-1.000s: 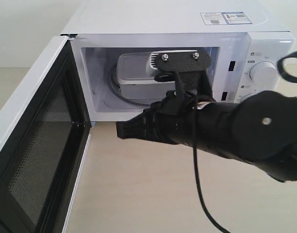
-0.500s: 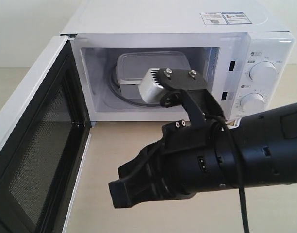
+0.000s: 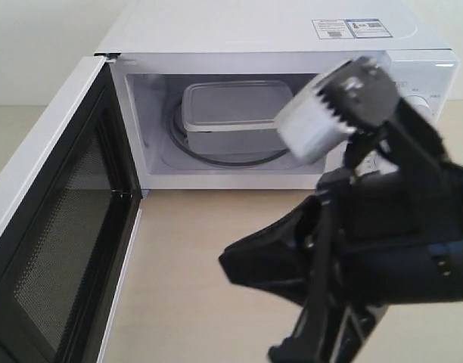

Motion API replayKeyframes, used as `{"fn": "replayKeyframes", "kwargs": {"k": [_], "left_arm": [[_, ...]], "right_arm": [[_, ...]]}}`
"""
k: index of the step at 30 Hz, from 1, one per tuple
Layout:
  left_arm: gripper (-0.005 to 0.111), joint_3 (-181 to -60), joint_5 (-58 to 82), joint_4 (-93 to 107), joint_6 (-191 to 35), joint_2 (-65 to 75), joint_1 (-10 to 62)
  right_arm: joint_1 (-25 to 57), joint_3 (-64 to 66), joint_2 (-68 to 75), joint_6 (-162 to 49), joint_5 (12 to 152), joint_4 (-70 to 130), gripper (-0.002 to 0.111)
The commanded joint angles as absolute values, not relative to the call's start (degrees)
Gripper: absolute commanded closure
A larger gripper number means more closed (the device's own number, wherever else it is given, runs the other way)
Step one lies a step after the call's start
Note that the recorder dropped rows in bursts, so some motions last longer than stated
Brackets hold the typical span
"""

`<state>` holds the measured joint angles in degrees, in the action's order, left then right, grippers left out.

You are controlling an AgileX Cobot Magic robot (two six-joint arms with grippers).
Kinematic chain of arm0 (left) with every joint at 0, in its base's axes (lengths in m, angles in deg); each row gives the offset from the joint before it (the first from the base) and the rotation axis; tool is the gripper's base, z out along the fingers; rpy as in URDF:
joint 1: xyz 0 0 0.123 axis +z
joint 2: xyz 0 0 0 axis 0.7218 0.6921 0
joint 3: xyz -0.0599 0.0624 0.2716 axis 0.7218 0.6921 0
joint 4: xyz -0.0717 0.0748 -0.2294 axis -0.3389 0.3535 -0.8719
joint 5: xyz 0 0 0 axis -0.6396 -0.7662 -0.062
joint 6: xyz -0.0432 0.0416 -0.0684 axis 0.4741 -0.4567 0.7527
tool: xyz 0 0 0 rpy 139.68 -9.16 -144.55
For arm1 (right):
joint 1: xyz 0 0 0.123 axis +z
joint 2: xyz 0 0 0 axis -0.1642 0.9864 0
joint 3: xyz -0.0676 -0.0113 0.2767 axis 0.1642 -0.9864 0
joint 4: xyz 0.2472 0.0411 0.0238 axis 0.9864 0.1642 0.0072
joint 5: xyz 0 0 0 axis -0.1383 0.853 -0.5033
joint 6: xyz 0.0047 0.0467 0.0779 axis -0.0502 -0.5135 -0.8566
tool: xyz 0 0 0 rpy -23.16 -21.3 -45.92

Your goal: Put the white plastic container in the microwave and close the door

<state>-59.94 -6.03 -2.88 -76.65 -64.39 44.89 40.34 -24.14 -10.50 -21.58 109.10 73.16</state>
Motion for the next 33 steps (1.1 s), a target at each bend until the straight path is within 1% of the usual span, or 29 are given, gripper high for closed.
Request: {"fn": "replayKeyframes", "kwargs": {"k": [1, 3, 8, 11, 14, 18, 29, 33], "left_arm": [[0.102, -59.8, -6.1, -2.8, -76.2, -64.6, 45.0], [0.102, -59.8, -6.1, -2.8, -76.2, -64.6, 45.0], [0.102, -59.8, -6.1, -2.8, -76.2, -64.6, 45.0], [0.102, -59.8, -6.1, -2.8, -76.2, -64.6, 45.0], [0.102, -59.8, -6.1, -2.8, -76.2, -64.6, 45.0], [0.102, -59.8, -6.1, -2.8, -76.2, -64.6, 45.0], [0.102, -59.8, -6.1, -2.8, -76.2, -64.6, 45.0], [0.102, -59.8, -6.1, -2.8, -76.2, -64.6, 45.0]], "right_arm": [[32.5, -26.4, -19.4, -21.7, 107.0, 71.3, 0.108], [27.7, -28.4, -23.5, -23.2, 104.8, 71.9, 0.108], [12.6, -35.0, -35.6, -23.5, 104.1, 72.3, 0.108], [6.0, -39.6, -43.2, -23.9, 101.4, 72.4, 0.108], [2.4, -43.4, -48.9, -24.7, 97.4, 72.7, 0.108], [1.5, -46.8, -52.8, -24.0, 95.2, 72.2, 0.108], [1.5, -58.9, -53.6, -24.7, 86.9, 73.2, 0.108], [1.5, -61.5, -58.6, -24.9, 85.5, 73.2, 0.108]]}}
